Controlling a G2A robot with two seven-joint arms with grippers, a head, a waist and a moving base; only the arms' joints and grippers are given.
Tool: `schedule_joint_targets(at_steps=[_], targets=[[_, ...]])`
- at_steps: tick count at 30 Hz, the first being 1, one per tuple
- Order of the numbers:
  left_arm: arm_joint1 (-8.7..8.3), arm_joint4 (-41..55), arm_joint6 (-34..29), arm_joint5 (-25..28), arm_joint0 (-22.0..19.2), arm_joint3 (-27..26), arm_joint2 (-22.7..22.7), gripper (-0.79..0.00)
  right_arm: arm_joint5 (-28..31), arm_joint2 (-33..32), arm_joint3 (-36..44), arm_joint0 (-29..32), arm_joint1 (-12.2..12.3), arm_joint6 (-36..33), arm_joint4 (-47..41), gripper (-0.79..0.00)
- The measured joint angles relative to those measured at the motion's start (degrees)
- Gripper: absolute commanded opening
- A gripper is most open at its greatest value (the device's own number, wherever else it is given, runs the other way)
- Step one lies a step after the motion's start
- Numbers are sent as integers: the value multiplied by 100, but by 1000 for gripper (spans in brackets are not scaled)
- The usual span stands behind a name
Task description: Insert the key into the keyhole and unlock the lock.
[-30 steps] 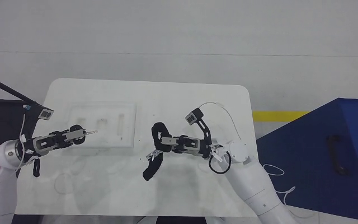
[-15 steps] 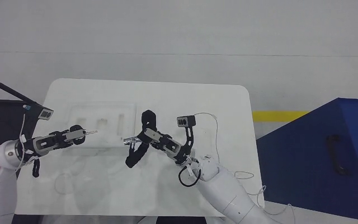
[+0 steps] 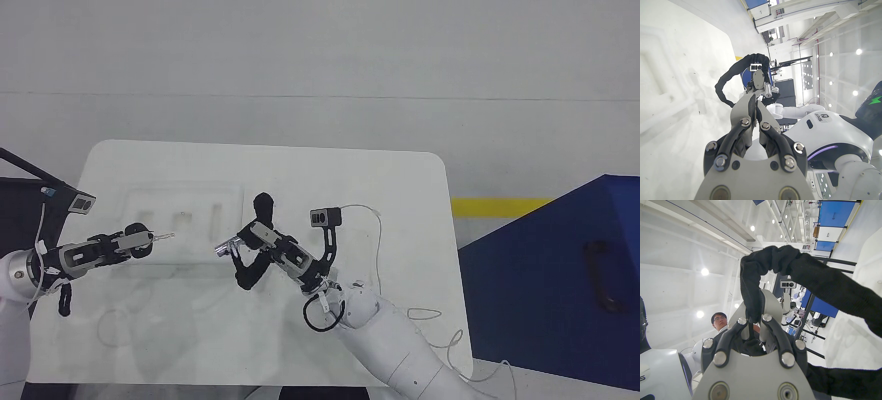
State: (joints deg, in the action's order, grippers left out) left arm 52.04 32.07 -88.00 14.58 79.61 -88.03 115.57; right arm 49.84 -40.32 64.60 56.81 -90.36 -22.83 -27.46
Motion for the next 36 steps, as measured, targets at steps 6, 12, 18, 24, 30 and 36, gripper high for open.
schedule_joint_targets(at_steps=[6,12,18,24,30,36], targets=[[0,0,0,0,0,0,0,-785,-678,-227,151,189,-17,1107,798,-785],[0,0,0,0,0,0,0,-785,-1783,-132,836,711,-95,2744,2083,-785],[0,0,0,0,0,0,0,-785,-2090,-145,1292,1124,-147,2863,1489,-785],[0,0,0,0,0,0,0,-785,-2072,-146,1351,1139,-155,2771,1332,-785],[0,0,0,0,0,0,0,-785,-2103,-169,1324,1140,-150,2825,1438,-785],[0,0,0,0,0,0,0,-785,-1998,-22,1405,1346,-234,3587,2457,-785]])
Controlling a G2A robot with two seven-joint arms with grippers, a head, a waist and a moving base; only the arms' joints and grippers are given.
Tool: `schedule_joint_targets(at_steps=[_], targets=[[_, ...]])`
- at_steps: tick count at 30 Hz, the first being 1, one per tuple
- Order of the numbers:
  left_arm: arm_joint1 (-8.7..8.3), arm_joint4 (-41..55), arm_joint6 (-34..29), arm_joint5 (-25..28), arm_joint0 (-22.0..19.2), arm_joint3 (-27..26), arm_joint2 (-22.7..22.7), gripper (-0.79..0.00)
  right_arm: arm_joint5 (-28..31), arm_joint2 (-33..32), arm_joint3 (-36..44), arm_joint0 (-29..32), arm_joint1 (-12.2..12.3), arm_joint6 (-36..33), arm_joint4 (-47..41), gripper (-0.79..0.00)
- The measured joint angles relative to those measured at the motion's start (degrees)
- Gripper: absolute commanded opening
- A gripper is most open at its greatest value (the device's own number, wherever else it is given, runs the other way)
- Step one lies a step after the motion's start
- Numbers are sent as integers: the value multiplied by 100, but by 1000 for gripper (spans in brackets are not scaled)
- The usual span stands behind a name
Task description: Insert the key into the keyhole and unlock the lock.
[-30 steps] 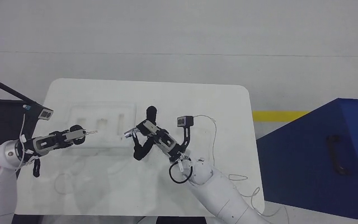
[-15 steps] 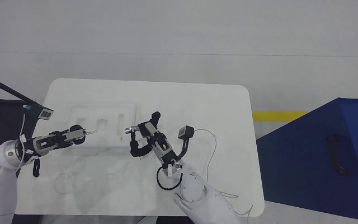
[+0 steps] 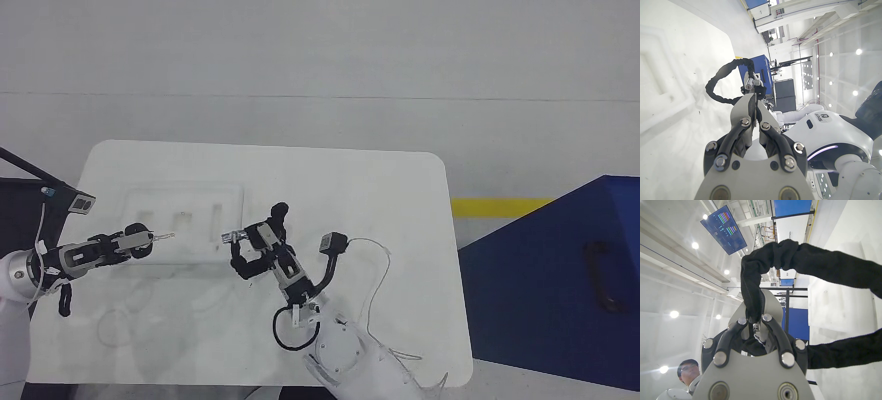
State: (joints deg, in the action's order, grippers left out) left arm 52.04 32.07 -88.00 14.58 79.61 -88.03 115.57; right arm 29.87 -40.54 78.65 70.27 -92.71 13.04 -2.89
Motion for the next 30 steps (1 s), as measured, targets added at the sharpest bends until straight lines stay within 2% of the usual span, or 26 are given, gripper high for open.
schedule_joint_targets(at_steps=[4,12,20,30], targets=[[0,0,0,0,0,0,0,-785,70,78,75,114,-49,280,260,-785],[1,2,12,-10,7,-10,-9,-785,52,74,93,125,-46,260,283,-785],[27,-128,475,124,350,-438,-329,-785,-122,51,354,383,-106,390,161,-785],[25,207,387,61,496,-503,-555,-785,-32,72,252,458,-168,473,280,-785]])
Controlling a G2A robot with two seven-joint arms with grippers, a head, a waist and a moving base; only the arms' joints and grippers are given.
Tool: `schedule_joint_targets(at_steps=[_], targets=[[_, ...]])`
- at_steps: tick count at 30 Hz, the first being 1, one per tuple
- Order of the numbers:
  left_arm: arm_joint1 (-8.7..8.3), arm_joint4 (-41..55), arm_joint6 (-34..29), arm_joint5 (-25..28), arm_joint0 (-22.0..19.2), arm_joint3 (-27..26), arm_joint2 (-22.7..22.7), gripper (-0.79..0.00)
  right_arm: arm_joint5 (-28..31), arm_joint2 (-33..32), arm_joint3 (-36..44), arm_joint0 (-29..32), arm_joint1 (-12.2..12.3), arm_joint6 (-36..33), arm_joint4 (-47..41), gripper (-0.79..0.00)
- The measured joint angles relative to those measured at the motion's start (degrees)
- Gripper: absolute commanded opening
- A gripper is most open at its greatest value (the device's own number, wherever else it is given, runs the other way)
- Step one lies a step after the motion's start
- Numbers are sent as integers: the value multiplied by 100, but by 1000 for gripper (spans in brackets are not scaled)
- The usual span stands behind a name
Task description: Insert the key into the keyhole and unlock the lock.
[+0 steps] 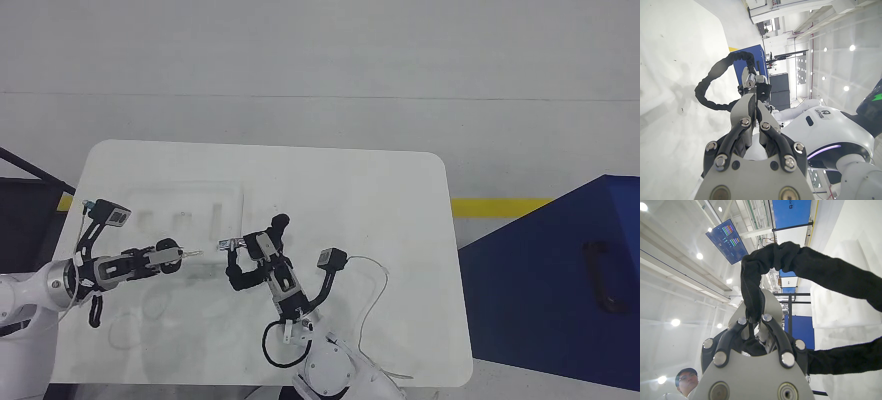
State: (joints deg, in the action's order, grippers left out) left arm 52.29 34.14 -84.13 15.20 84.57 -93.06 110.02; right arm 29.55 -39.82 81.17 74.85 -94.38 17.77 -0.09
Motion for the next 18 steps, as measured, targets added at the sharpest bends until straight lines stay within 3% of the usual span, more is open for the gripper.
schedule_joint_targets(at_steps=[18], targets=[[-10,-285,488,1,65,-169,-298,-785,-71,-168,209,233,10,-247,286,-785]])
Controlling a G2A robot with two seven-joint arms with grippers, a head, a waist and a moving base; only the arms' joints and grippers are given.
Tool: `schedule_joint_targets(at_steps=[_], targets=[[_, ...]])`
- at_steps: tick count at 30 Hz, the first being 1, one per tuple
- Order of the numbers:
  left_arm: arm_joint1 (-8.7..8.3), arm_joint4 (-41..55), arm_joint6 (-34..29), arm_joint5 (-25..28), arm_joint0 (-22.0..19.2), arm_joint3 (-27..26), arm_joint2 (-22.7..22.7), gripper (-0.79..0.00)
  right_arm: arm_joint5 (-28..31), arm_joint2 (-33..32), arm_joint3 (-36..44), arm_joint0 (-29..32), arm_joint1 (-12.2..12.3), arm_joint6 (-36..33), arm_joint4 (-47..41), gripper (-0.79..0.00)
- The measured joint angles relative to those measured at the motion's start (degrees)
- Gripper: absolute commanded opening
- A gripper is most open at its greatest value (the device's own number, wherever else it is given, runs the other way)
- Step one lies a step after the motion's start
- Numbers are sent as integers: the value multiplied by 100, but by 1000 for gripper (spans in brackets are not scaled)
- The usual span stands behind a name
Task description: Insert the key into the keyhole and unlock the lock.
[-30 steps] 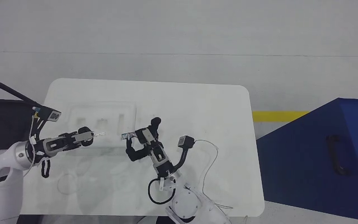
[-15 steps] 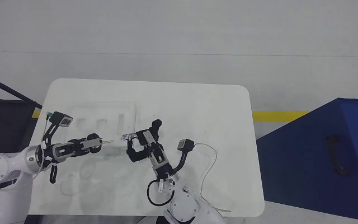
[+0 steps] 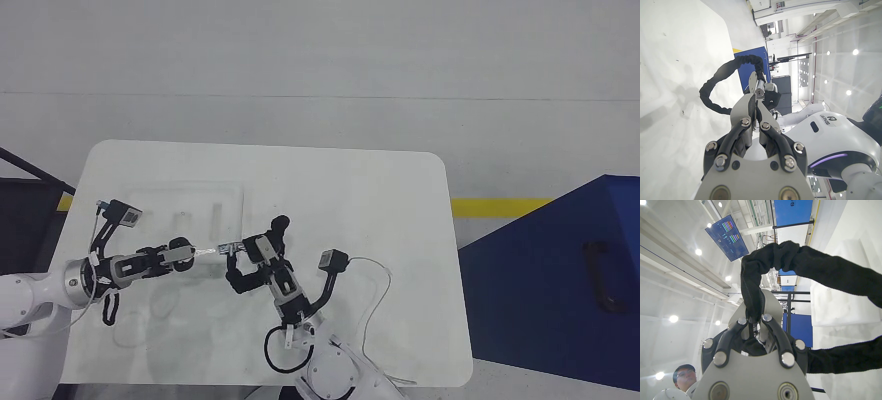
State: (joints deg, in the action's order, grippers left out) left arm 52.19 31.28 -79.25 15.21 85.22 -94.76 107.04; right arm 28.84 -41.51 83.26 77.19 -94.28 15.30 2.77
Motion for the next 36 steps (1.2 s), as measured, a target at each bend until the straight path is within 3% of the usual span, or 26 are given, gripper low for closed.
schedule_joint_targets(at_steps=[36], targets=[[-96,174,104,43,59,-122,-90,-785,-27,-178,3,124,-109,-257,344,-785]])
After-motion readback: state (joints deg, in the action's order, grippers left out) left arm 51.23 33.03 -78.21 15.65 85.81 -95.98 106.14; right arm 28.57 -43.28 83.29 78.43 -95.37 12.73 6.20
